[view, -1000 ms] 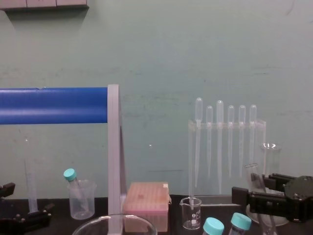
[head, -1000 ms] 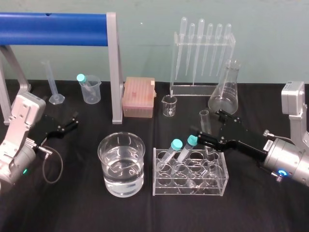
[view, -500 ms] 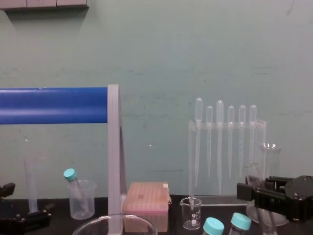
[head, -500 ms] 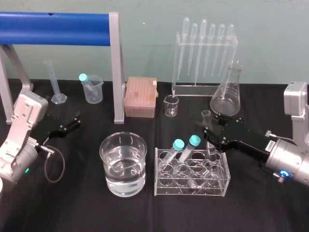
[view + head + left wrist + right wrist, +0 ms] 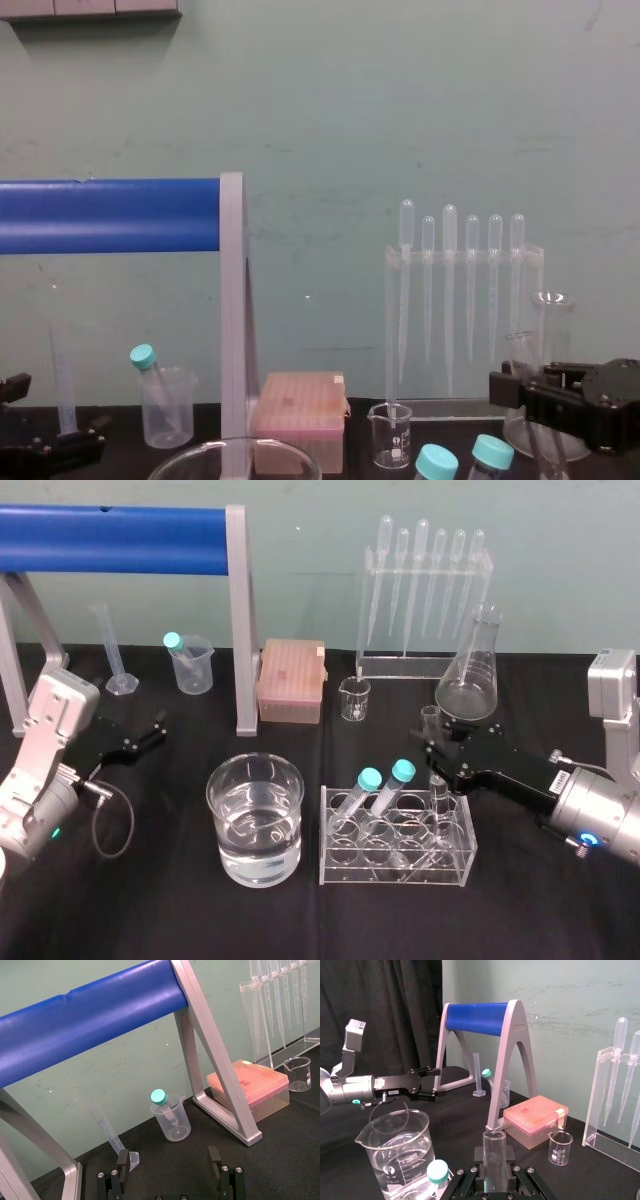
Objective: Hold the test tube with one hand and immerse one end into the beaker, then return it to the test tube rack.
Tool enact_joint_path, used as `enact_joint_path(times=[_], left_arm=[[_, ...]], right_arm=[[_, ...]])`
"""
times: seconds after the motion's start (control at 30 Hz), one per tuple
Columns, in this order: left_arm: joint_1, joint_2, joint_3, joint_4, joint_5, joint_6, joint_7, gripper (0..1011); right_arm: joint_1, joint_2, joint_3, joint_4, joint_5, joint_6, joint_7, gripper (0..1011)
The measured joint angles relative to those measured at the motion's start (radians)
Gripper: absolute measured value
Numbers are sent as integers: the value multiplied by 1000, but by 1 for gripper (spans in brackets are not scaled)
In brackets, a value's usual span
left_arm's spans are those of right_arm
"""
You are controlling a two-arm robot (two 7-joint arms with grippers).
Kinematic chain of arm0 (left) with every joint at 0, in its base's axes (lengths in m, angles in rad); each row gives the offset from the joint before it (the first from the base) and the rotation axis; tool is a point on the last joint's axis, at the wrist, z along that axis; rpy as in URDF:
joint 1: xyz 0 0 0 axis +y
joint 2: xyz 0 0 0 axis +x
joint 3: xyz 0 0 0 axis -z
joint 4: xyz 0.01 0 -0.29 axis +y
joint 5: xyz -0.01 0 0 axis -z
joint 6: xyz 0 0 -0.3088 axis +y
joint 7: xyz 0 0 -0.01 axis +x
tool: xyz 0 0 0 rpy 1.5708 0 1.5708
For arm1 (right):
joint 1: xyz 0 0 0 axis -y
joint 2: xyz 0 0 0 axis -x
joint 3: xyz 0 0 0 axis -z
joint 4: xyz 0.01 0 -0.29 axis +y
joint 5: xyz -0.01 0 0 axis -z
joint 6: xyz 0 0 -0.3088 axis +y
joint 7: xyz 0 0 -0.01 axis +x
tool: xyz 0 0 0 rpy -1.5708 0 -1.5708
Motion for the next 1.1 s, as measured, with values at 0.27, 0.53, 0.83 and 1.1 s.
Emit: enact_joint_path(times=[0.27,0.53,0.83,1.1], left_arm=[[0,0,0,0,0,0,0,1000],[0,0,0,0,0,0,0,1000],[0,0,0,0,0,0,0,1000],[0,0,0,0,0,0,0,1000]], right_arm=[[0,0,0,0,0,0,0,225],[-8,4,15,-21,10,-7,-1,226],[-20,12,56,-75,65,-24,2,225],[4,5,84,-100,110,-58,18,226]])
